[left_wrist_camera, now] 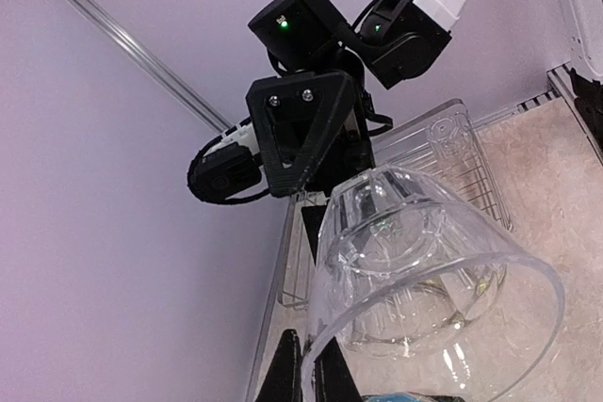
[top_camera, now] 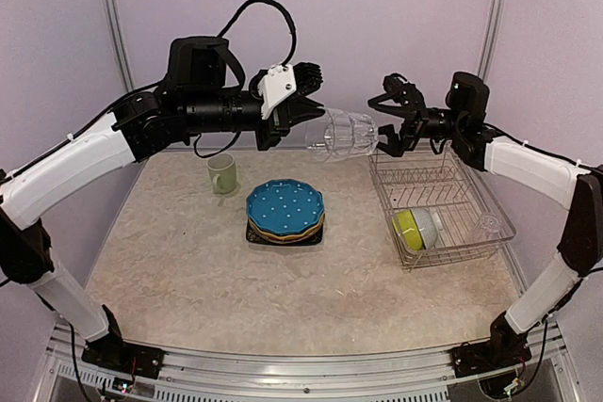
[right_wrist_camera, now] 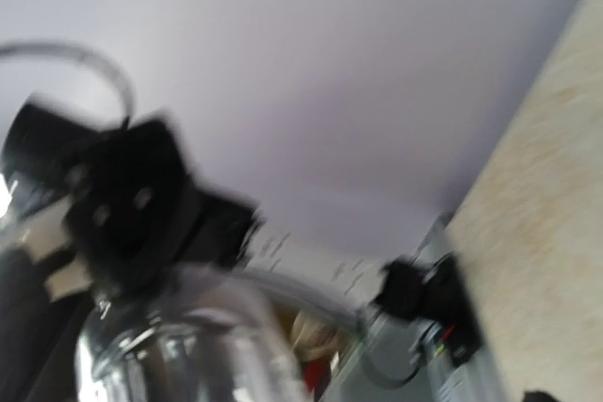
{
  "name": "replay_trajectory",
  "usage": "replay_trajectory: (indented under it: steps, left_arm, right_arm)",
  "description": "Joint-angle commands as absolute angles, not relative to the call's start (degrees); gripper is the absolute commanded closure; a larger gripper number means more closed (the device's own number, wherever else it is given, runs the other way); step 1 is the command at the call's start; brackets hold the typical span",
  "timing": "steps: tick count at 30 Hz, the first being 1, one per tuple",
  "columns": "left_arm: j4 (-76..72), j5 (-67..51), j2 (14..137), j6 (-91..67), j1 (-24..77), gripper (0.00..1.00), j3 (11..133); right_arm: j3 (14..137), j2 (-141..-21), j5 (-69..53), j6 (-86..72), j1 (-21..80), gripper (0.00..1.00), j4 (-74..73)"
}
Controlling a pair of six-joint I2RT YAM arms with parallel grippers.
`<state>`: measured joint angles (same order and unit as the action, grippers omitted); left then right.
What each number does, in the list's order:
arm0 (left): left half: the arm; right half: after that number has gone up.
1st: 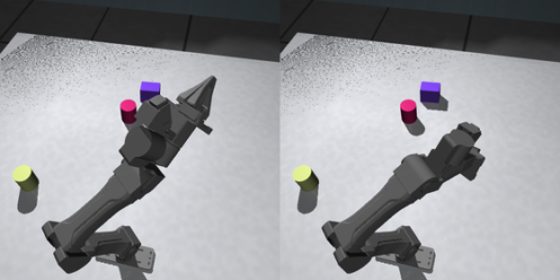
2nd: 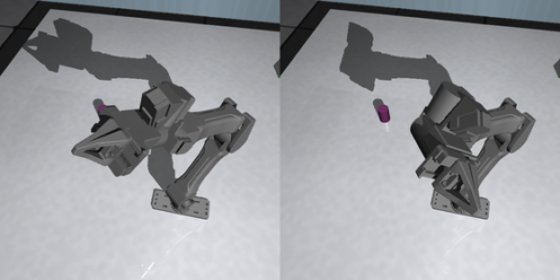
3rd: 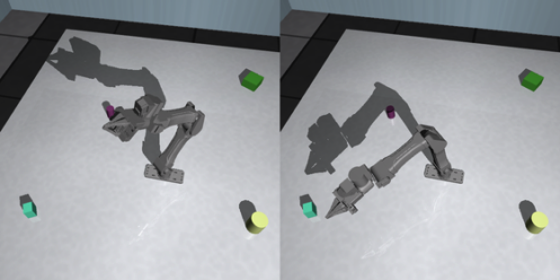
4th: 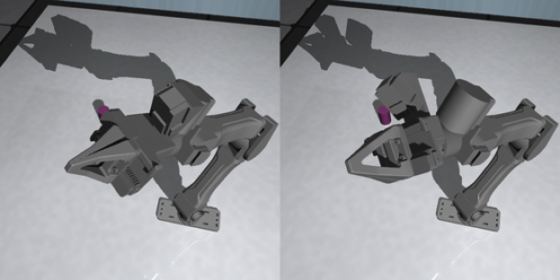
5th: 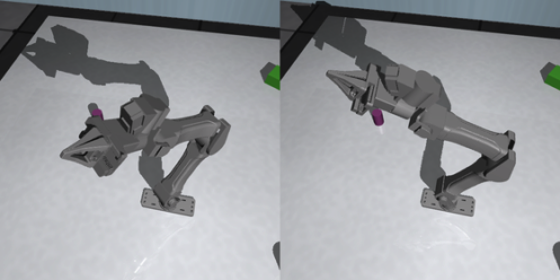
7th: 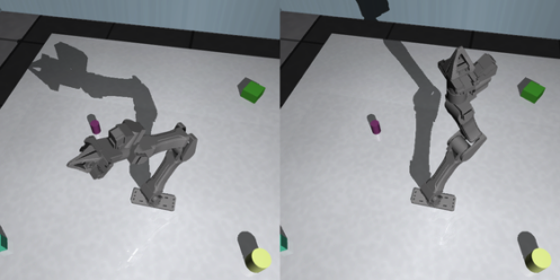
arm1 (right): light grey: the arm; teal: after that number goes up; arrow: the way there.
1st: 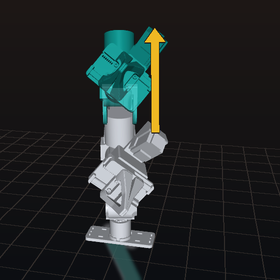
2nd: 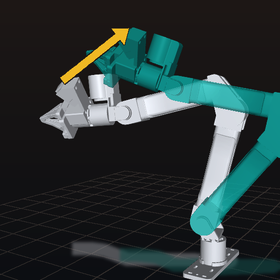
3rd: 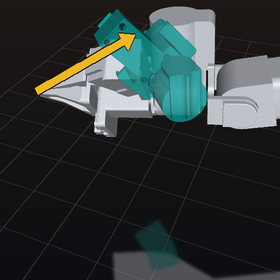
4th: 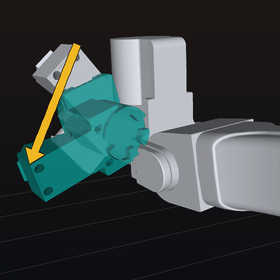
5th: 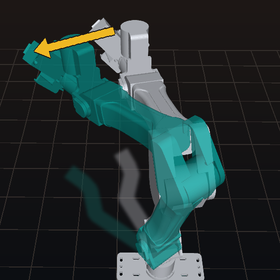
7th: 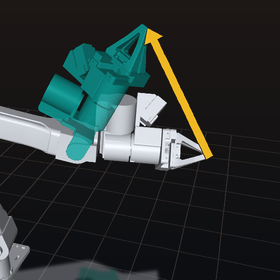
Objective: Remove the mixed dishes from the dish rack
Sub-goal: Pass from the right arm to the left, then place the cup at the corner of the board.
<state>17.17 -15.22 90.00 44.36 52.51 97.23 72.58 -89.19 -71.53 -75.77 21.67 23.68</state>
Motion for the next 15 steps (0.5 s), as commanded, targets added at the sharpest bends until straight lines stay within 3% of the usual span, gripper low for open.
replay_trajectory:
  steps: [1, 9, 15]
  left_arm:
    - [21.0, -11.1, 87.1, 33.1, 50.6, 1.0, 98.0]
    - [26.6, 3.3, 84.9, 11.9, 44.6, 1.0, 100.0]
    - [33.1, 6.3, 82.7, -4.6, 35.1, 1.0, 100.7]
  right_arm:
    - [74.3, -87.7, -65.8, -65.5, 17.1, 0.01, 10.2]
    - [78.9, -87.2, -58.6, -52.6, 11.9, 0.01, -7.7]
    - [81.6, -87.7, -54.8, -46.1, 11.0, 0.01, -15.7]
